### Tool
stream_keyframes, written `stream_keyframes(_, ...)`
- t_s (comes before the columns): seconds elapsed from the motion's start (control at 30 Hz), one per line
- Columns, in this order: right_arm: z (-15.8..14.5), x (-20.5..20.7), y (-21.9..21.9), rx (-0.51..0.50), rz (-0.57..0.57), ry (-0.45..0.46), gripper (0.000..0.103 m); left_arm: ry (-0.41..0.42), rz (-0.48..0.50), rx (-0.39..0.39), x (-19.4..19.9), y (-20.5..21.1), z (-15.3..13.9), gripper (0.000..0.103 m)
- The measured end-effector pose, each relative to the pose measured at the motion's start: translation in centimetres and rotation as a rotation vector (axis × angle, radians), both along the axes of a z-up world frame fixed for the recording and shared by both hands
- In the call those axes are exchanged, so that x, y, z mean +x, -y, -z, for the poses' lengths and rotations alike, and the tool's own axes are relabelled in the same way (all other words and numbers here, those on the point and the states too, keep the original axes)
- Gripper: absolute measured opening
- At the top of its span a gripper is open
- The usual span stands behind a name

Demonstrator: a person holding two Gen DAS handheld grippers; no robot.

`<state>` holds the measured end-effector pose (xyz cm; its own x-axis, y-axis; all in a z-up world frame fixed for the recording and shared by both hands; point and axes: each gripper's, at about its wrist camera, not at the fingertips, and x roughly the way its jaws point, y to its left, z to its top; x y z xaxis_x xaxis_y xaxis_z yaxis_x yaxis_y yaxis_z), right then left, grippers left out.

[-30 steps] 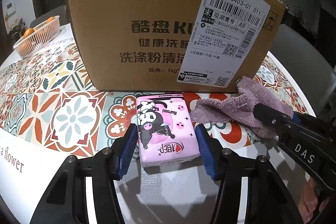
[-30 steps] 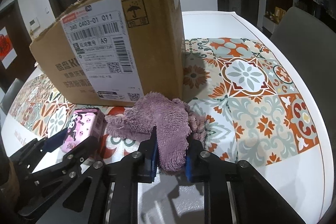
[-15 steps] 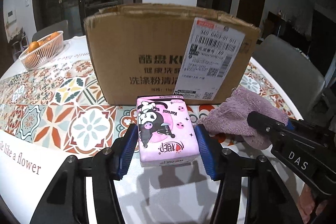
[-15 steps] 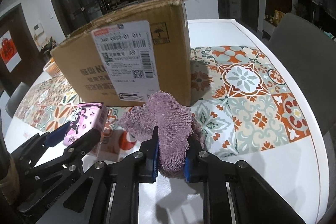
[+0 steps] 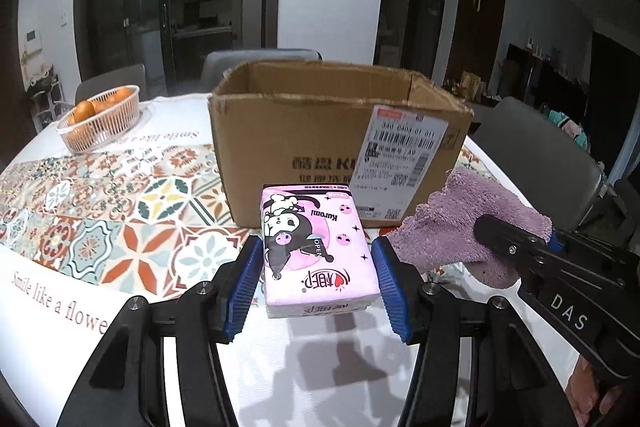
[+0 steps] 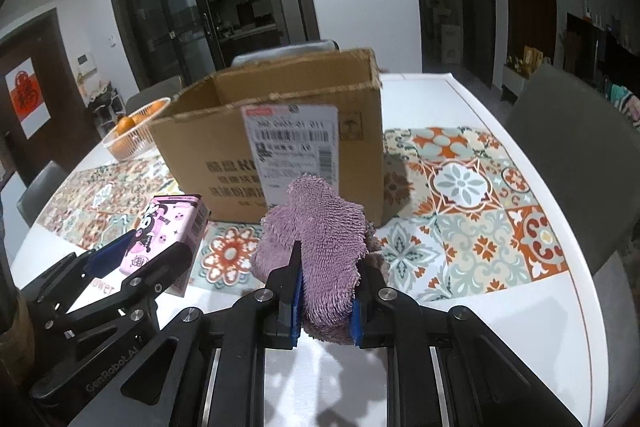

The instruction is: Organize soft objects

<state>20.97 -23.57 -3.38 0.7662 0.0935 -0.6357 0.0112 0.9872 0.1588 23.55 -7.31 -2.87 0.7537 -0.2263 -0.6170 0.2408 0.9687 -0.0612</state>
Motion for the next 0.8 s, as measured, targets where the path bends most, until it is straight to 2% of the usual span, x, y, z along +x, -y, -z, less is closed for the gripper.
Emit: stream_keyframes(0.8,-6.8,-2.5,-1.6,-0.035,0.002,0.206,0.019,0.21,0.004,-0.037,-1.9,-2.5,-7.0,0.055)
